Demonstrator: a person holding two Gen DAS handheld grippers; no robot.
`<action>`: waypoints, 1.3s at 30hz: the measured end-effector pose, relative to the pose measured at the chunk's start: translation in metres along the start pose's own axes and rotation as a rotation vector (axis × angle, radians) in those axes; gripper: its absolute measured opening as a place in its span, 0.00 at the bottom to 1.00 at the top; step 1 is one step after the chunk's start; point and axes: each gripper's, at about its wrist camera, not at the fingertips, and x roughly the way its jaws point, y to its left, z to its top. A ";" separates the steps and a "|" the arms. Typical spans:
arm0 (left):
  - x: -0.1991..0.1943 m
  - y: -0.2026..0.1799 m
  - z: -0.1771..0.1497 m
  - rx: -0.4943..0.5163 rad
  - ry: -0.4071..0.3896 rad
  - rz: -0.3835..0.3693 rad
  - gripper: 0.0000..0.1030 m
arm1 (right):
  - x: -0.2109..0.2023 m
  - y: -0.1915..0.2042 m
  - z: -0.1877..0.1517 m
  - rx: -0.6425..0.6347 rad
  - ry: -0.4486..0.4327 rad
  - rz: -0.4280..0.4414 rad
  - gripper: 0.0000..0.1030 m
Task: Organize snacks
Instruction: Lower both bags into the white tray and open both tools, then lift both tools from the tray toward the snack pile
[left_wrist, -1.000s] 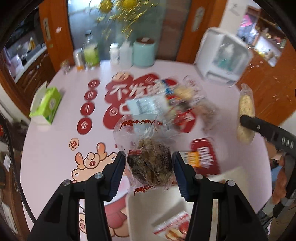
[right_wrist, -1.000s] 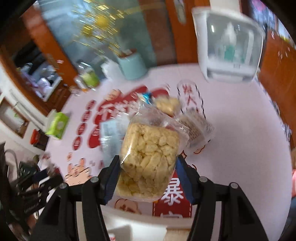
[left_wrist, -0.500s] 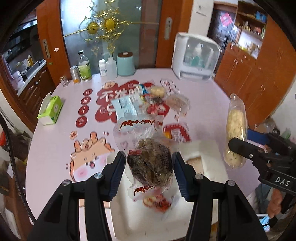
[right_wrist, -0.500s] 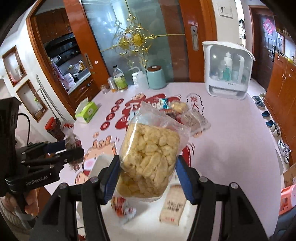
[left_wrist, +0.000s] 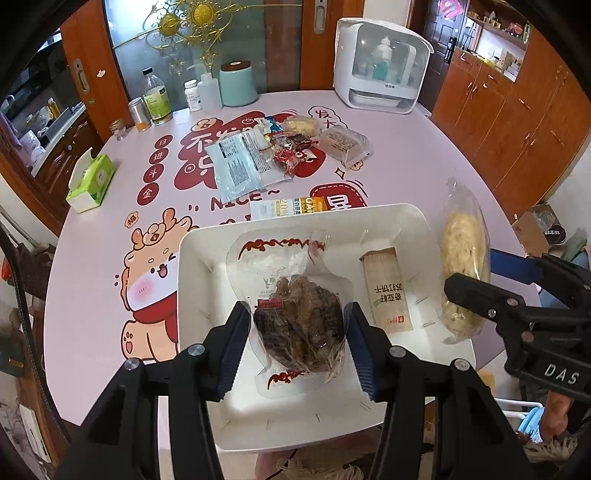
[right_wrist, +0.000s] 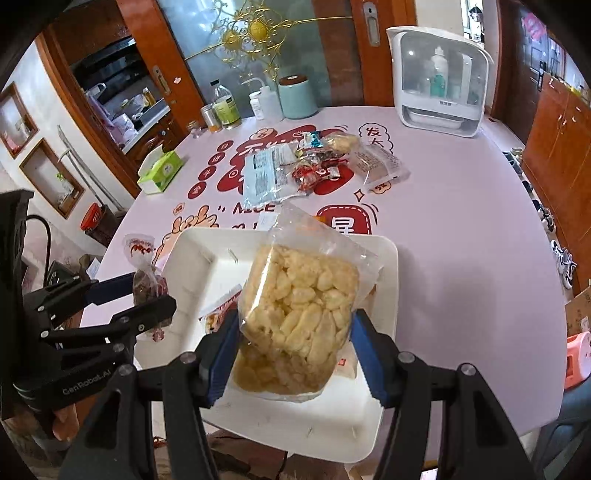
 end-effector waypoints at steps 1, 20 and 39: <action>0.000 -0.001 -0.001 -0.001 0.001 0.001 0.50 | 0.000 0.001 -0.001 -0.005 0.002 -0.002 0.59; 0.016 0.020 0.001 -0.107 0.068 -0.002 0.96 | 0.014 -0.006 0.001 0.016 0.014 -0.091 0.88; 0.014 0.013 0.009 -0.065 0.042 0.022 0.96 | 0.020 -0.008 0.006 0.026 0.028 -0.102 0.88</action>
